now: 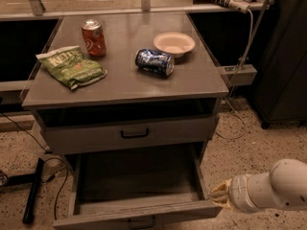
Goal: Close middle drawer
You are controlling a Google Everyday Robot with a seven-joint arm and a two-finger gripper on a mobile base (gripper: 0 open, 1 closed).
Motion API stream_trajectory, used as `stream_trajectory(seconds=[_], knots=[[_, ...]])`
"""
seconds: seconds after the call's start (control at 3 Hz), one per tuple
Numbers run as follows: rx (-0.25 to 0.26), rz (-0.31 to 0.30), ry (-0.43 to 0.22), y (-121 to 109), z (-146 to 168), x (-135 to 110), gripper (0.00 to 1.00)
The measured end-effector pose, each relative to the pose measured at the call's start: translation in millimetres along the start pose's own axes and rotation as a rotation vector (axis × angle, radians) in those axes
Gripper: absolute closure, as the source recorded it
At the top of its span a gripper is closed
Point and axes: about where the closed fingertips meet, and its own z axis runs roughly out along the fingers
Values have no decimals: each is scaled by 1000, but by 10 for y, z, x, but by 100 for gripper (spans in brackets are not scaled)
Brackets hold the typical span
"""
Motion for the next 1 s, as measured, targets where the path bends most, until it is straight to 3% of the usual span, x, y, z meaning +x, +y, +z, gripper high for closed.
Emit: stream_trajectory(seconds=[0.67,1.0], knots=[[10,-12,6,19,12,-34,100],[-26,-12,-36,122,355,-61,100]])
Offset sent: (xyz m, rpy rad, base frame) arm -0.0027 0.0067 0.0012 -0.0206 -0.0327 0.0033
